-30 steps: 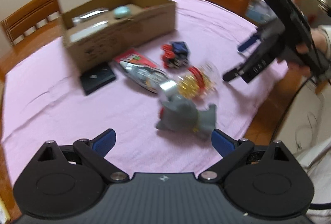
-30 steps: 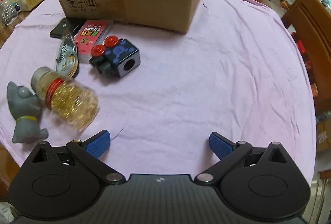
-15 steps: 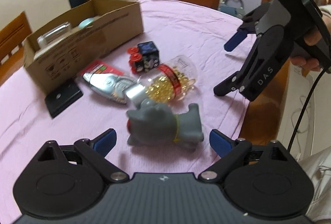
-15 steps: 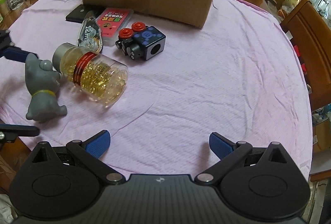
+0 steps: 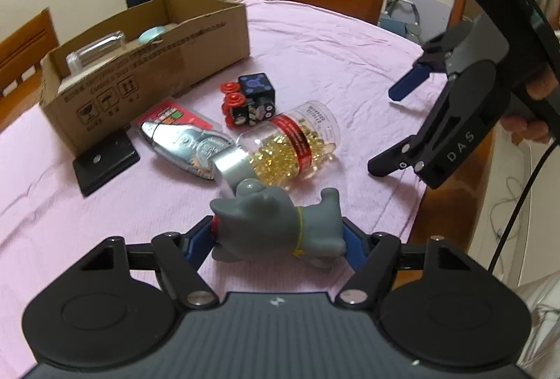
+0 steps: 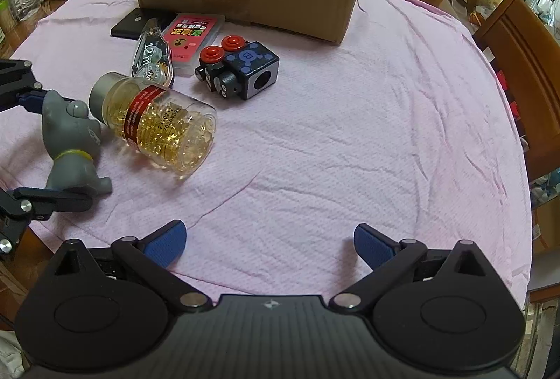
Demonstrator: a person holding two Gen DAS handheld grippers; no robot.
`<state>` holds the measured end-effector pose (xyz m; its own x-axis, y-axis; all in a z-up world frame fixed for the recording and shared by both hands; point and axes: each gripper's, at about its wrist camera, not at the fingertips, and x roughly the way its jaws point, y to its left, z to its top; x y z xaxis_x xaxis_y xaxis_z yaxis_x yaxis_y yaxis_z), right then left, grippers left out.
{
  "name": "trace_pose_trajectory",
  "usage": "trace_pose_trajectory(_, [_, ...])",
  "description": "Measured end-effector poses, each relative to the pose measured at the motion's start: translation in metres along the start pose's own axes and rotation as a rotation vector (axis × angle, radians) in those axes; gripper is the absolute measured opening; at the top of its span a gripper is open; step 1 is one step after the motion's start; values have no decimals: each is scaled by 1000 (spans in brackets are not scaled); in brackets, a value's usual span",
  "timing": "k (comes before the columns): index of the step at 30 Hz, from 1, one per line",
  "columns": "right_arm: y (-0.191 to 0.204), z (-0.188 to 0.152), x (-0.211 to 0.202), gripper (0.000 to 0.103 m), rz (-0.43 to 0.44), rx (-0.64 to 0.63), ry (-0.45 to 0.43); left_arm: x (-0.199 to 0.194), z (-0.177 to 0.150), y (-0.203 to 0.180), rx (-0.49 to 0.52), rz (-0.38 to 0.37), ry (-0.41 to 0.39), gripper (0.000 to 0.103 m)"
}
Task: Organize rigid objects
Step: 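Hold the elephant in the left tool while the right tool grasps the red-button block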
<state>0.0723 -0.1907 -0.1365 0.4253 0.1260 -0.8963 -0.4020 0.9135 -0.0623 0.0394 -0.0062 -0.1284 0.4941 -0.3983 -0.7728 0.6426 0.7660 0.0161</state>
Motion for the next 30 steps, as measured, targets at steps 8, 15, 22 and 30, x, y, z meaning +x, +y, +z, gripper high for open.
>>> trace_pose_trajectory(8, [2,4,-2,103,-19,-30,-1,-14,-9,19,-157,94,29,73])
trace_pose_trajectory(15, [-10,25,-9,103,-19,-96,-28,-15,-14,43,-366,211,39,73])
trace_pose_trajectory(22, [-31,58,2,96,5,-191,-43,-14,-12,47,-488,292,38,73])
trace_pose_trajectory(30, [-37,102,14,89,140,-314,-61,-9,-8,46,-546,342,46,73])
